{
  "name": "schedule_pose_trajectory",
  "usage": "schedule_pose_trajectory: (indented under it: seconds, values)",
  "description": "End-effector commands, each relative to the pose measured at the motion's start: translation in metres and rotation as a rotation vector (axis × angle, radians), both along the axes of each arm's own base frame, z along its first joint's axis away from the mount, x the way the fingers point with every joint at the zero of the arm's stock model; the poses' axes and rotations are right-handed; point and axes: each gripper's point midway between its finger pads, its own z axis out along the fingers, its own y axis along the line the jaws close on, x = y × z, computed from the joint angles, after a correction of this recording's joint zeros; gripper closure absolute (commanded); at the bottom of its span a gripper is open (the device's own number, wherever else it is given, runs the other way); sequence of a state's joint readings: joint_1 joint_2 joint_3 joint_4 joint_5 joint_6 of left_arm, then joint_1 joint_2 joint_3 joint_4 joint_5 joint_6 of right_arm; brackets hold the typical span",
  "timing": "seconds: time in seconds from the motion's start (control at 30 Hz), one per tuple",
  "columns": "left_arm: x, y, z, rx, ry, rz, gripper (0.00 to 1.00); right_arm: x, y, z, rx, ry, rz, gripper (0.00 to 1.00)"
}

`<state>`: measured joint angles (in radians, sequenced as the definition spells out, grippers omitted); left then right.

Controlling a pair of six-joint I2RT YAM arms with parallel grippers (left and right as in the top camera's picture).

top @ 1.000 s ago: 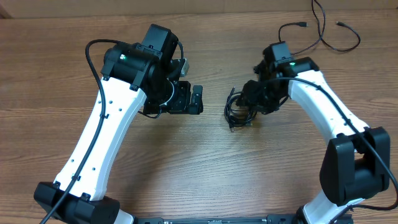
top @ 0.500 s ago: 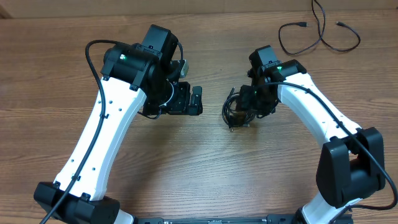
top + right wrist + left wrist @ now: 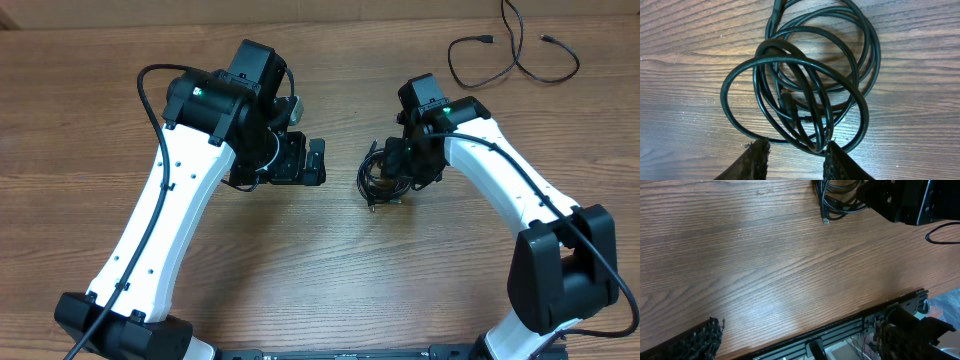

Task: Untangle cables
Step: 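Lift the coil with the right gripper toward the left gripper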

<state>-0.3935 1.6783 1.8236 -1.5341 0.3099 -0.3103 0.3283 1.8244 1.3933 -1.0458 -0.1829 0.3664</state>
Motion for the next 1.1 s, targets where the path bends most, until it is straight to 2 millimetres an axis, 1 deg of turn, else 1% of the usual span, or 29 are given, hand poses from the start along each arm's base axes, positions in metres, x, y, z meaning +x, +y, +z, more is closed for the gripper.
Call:
schedule_pose_trajectory:
  seconds: [0.0,0.07,0.17,0.27,0.33,0.4,0.47,0.53,0.6,0.7,0.77,0.83,0.9,0.97,1.03,1.07]
  values:
    - [-0.004,0.000,0.000,0.007,-0.008,-0.026,0.00,0.005,0.000,-0.005,-0.021,-0.004,-0.003,0.64]
    - [-0.004,0.000,0.000,0.007,-0.008,-0.026,0.00,0.003,0.004,-0.011,0.003,0.018,0.002,0.65]
    - [-0.003,-0.001,0.000,0.006,-0.011,-0.026,0.00,0.005,0.006,-0.011,0.009,0.012,0.003,0.70]
    - [-0.003,-0.001,0.000,0.005,-0.013,-0.026,0.00,0.008,0.008,-0.010,0.023,0.001,0.004,0.81]
    - [-0.003,-0.001,0.000,0.005,-0.013,-0.026,0.01,0.008,0.012,-0.009,0.042,0.001,0.007,0.96]
    - [-0.003,-0.001,0.000,0.005,-0.013,-0.026,0.00,0.007,0.019,-0.005,0.083,0.009,0.014,0.96]
    - [-0.002,-0.001,0.000,0.005,-0.014,-0.026,0.00,0.008,0.027,0.003,0.146,0.012,0.019,0.96]
    - [-0.002,-0.001,0.000,0.004,-0.016,-0.026,0.01,0.010,0.043,0.021,0.250,0.011,0.047,0.96]
    - [-0.002,-0.001,0.000,0.004,-0.017,-0.026,0.00,0.011,0.065,0.053,0.406,-0.018,0.135,0.96]
    - [-0.002,-0.001,0.000,0.003,-0.018,-0.026,0.01,0.006,0.095,0.114,0.644,-0.085,0.284,0.96]
    - [-0.001,-0.001,0.000,0.004,-0.020,-0.031,0.01,0.004,0.103,0.148,0.729,-0.122,0.323,0.96]
    - [-0.001,-0.001,0.000,0.007,-0.022,-0.033,0.01,0.003,0.105,0.169,0.753,-0.153,0.341,0.96]
    - [0.000,0.001,0.000,0.018,-0.027,-0.030,0.01,0.000,0.104,0.183,0.755,-0.175,0.349,0.96]
    - [0.000,0.003,-0.001,0.028,-0.031,-0.028,0.01,-0.001,0.102,0.190,0.746,-0.195,0.352,0.96]
    - [0.001,0.002,-0.001,0.026,-0.035,-0.028,0.01,0.004,0.096,0.184,0.682,-0.213,0.331,0.96]
    - [0.002,0.002,0.000,0.024,-0.039,-0.028,0.00,0.008,0.089,0.175,0.617,-0.214,0.301,0.96]
